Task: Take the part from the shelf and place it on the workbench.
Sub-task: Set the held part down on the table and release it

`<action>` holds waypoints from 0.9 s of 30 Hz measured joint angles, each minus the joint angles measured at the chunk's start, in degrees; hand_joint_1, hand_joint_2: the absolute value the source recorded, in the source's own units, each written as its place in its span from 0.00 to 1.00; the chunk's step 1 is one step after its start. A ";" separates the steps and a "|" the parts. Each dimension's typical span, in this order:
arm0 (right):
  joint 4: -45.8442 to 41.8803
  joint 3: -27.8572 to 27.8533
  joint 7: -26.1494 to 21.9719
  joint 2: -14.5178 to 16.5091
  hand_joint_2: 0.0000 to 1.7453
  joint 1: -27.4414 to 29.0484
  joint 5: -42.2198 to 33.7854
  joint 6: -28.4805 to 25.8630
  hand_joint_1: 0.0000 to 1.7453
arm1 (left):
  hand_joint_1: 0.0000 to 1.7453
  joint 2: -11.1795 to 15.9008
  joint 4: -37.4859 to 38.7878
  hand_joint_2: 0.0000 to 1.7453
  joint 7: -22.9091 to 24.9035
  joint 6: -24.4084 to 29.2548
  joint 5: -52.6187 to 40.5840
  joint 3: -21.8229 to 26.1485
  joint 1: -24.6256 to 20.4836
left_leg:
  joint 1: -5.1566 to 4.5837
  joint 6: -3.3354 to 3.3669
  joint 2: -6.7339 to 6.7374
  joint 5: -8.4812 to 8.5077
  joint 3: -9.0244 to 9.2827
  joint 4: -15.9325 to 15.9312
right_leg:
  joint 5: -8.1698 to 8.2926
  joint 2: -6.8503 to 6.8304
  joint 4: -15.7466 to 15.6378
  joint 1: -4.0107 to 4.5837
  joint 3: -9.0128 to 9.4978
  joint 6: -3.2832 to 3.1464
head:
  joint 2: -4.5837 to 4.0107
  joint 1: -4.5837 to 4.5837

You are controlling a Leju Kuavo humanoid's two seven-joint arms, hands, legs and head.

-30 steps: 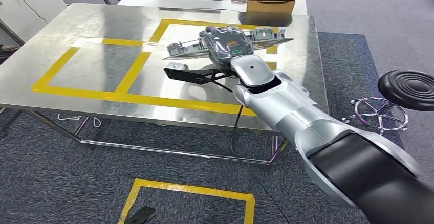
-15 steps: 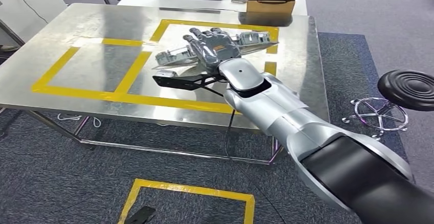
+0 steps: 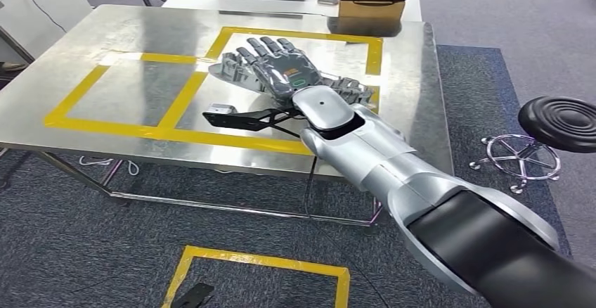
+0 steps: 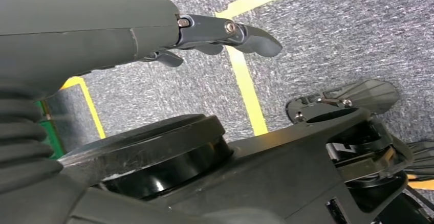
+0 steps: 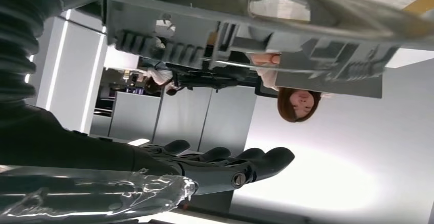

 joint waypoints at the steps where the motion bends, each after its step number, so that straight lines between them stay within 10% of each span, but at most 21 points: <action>1: 0.00 0.05 -0.04 0.02 1.00 0.03 -0.01 0.00 0.00 | 0.00 0.01 0.00 0.00 -0.01 0.00 0.00 0.01 0.00 | 0.00 0.00 0.00 0.00 0.00 0.00 | 0.00 0.00 0.00 0.00 0.00 0.00 | 0.00 0.01; 18: 0.00 0.09 -0.74 0.30 1.00 0.55 -1.51 0.68 0.00 | 0.00 0.07 0.00 0.00 0.13 -0.30 0.04 0.08 0.34 | 0.00 0.00 0.00 0.00 0.00 0.00 | 0.00 0.00 0.00 -0.01 0.00 0.00 | 0.00 0.01; 22: 0.04 -0.99 -1.54 0.67 0.00 0.83 -4.80 4.07 0.00 | 0.00 0.07 0.00 0.00 0.13 -0.54 0.03 0.11 0.45 | 0.00 0.00 0.00 0.00 0.00 0.00 | 0.00 0.00 0.00 -0.01 0.00 0.00 | 0.00 0.01; 27: 0.67 -2.90 -3.61 1.03 0.00 0.63 -8.77 14.30 0.00 | 0.00 0.20 0.00 0.00 0.13 -0.67 0.23 0.17 0.66 | 0.00 0.00 0.00 0.00 0.00 0.00 | 0.00 0.00 0.00 -0.01 0.01 0.00 | 0.00 0.02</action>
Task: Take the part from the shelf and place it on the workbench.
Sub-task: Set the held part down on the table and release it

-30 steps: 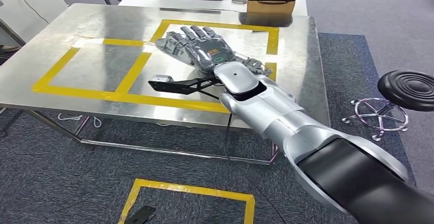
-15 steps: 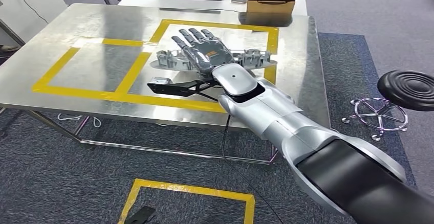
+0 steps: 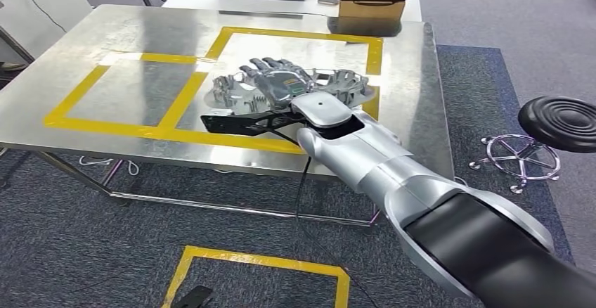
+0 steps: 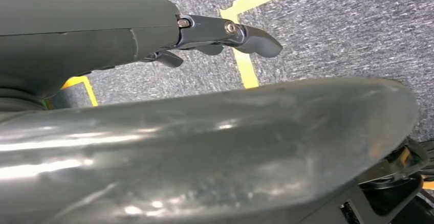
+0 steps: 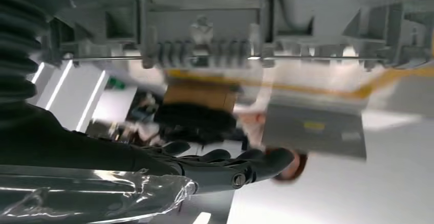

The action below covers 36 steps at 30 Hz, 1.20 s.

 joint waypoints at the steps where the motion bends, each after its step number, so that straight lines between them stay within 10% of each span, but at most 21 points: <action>1: 0.38 -0.51 -0.80 0.15 0.00 -0.18 -0.95 3.67 0.00 | 0.00 0.04 0.00 0.00 0.00 -0.02 0.10 0.02 0.03 | 0.00 0.00 0.00 0.00 0.00 0.00 | 0.00 0.00 0.00 0.00 0.00 0.00 | 0.00 -0.01; 13: 3.08 -2.17 -3.14 1.10 0.00 -0.82 -3.55 15.01 0.00 | 0.00 0.35 0.00 0.00 0.05 -0.15 0.32 0.93 0.34 | 0.00 0.00 0.00 0.00 0.00 0.00 | 0.00 0.00 0.00 0.00 0.01 0.00 | 0.00 -0.01; 36: -1.10 -0.56 -1.21 2.06 0.00 -0.25 -3.12 -7.20 0.00 | 0.00 0.40 0.00 0.00 2.08 0.87 0.55 1.60 0.60 | -0.04 0.53 0.03 0.16 0.25 -0.36 | 0.25 0.00 -0.53 -0.09 0.33 0.36 | 0.00 -0.06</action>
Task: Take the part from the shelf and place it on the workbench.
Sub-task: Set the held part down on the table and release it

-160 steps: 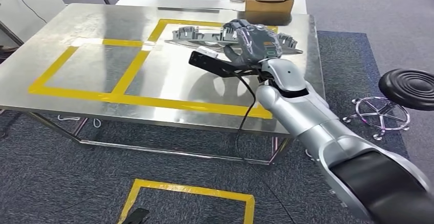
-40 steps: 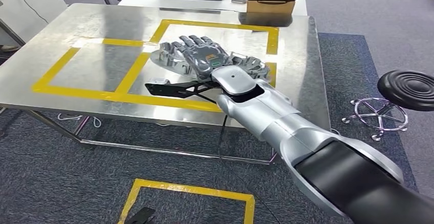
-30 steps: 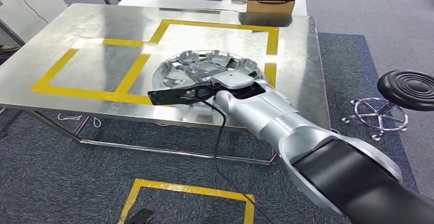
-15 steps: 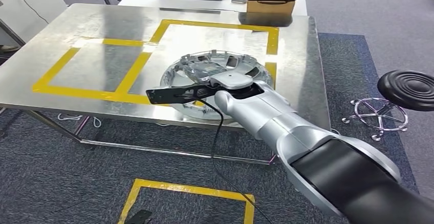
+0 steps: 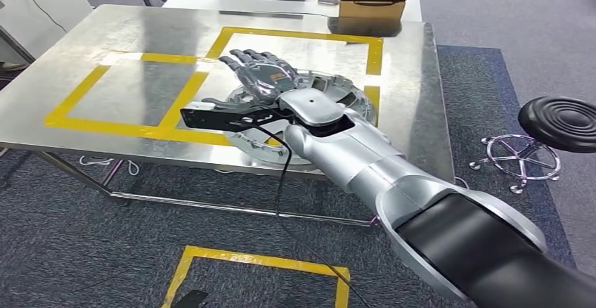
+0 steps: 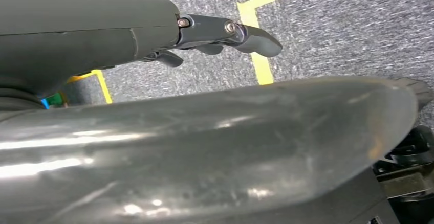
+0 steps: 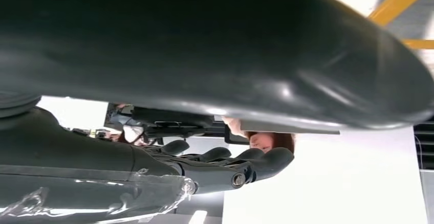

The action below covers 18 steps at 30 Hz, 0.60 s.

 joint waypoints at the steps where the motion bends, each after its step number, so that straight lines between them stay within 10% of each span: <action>1: -0.20 0.11 0.04 0.01 0.00 0.04 0.01 -0.03 0.00 | 0.00 -0.02 0.00 0.00 0.19 0.00 0.11 0.17 -0.01 | 0.10 0.28 0.09 0.41 0.45 -0.66 | 0.07 -0.02 -0.29 -0.02 0.16 0.22 | 0.00 0.03; 8: -0.51 0.83 0.75 -0.11 0.00 1.16 0.04 0.02 0.00 | 0.00 -0.09 0.00 0.00 0.86 0.02 0.30 0.88 -0.20 | 1.45 0.17 0.65 1.71 1.77 -2.71 | -7.22 -0.24 14.07 -1.13 -5.57 2.25 | 0.00 0.38; 12: -0.51 1.11 0.92 -0.13 0.00 1.32 0.04 0.05 0.00 | 0.00 0.04 -0.02 0.00 1.02 0.08 0.25 0.90 -0.25 | 2.69 -2.20 0.56 0.80 1.04 -0.82 | -2.74 -0.27 3.03 -2.36 1.07 3.95 | 0.00 0.49; 18: -0.51 1.25 1.07 -0.03 0.00 1.22 0.07 0.09 0.00 | 0.00 -0.07 0.02 0.00 1.25 0.15 0.25 0.92 -0.28 | 2.98 -3.79 0.59 -1.28 -0.72 2.06 | -2.10 0.49 2.54 -1.97 0.42 0.35 | 0.00 -0.13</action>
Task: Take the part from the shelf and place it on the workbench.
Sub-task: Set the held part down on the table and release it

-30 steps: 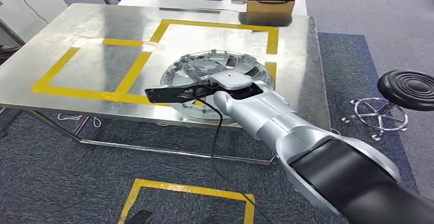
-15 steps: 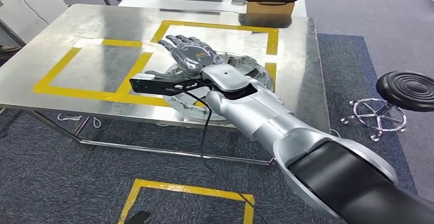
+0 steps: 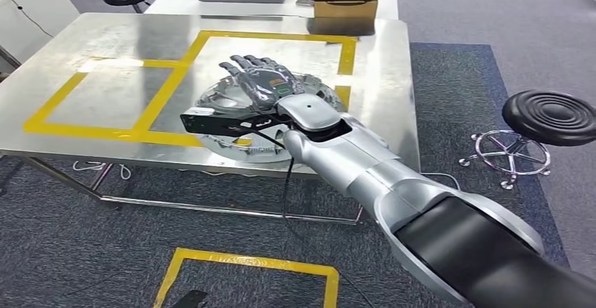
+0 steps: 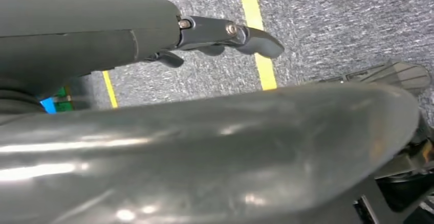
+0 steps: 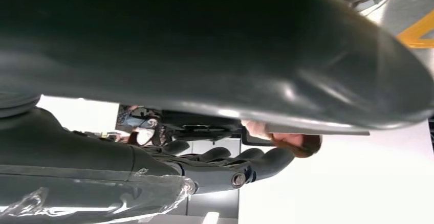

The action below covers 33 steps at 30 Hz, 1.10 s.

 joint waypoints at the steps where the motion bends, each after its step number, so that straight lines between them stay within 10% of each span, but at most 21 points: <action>1: 0.00 0.01 0.00 0.03 0.00 -0.04 0.00 0.00 0.00 | 0.00 -0.02 0.01 0.00 0.01 0.00 0.00 0.01 -0.03 | -0.16 0.17 0.04 -2.11 -1.12 2.73 | 0.33 -0.06 -0.10 0.08 -0.28 -0.46 | 0.00 -0.12; 5: 0.00 0.08 0.00 0.04 0.00 -0.09 0.04 0.04 0.00 | 0.00 -0.03 0.01 0.00 0.09 0.01 -0.04 0.01 -0.05 | -1.00 1.21 0.05 -8.33 -4.91 14.10 | 1.78 -0.24 -0.17 0.83 -1.96 -1.29 | 0.00 -0.31; 10: 0.00 0.11 0.04 0.02 0.00 -0.62 0.20 0.01 0.00 | 0.00 -0.10 0.01 0.00 0.11 0.16 -0.10 0.01 -0.53 | -1.52 2.22 -0.05 -3.93 3.34 1.98 | 4.21 -0.15 -0.16 1.26 -4.31 -0.25 | 0.00 -0.25; 14: 0.19 0.24 0.07 -0.14 0.00 -0.43 0.31 0.03 0.00 | 0.00 -0.12 0.01 0.00 0.11 0.20 -0.15 0.02 -0.47 | -2.30 3.40 -0.27 -1.81 2.49 0.35 | 6.15 -0.47 -1.54 0.69 -5.02 1.15 | 0.00 -0.32; 19: 0.50 0.50 0.17 -0.38 0.00 -0.33 0.26 0.05 0.00 | 0.00 -0.13 0.01 0.00 0.14 0.47 -0.21 0.05 -0.35 | -2.65 4.81 -0.03 1.14 -0.43 0.17 | -5.52 -0.76 12.24 1.18 -8.19 1.08 | 0.00 -0.04; 22: 0.56 0.66 0.18 -0.43 0.00 -0.32 0.25 0.05 0.00 | 0.00 -0.37 0.01 0.00 0.17 0.66 -0.30 0.05 -0.35 | -2.92 4.90 0.05 2.86 -2.61 0.21 | -5.02 -0.74 13.47 2.04 -4.76 0.23 | 0.00 -0.06; 26: 0.43 0.79 0.17 -0.33 0.00 -0.83 0.18 0.02 0.00 | 0.00 -0.79 0.01 0.00 0.26 0.80 -0.33 0.05 -0.37 | -2.98 4.18 0.08 4.95 -4.19 0.10 | -5.22 -0.77 0.44 3.14 5.77 -0.97 | 0.00 -0.01; 30: 0.46 0.84 0.12 -0.34 0.00 -1.31 -0.02 0.08 0.00 | 0.00 -1.10 0.03 0.00 0.54 0.84 -0.33 0.05 -0.33 | -2.84 2.91 0.07 5.15 -4.73 0.04 | -3.68 -0.82 -1.46 3.08 5.38 -2.00 | -0.01 0.32; 33: 0.48 0.87 0.07 -0.36 0.00 -1.45 -0.20 0.08 0.00 | 0.00 -1.05 0.03 0.00 0.50 0.95 -0.33 0.05 -0.30 | -2.65 2.06 0.05 -1.62 -7.10 7.17 | -1.78 -0.81 -2.10 2.72 3.82 -2.59 | 0.00 0.07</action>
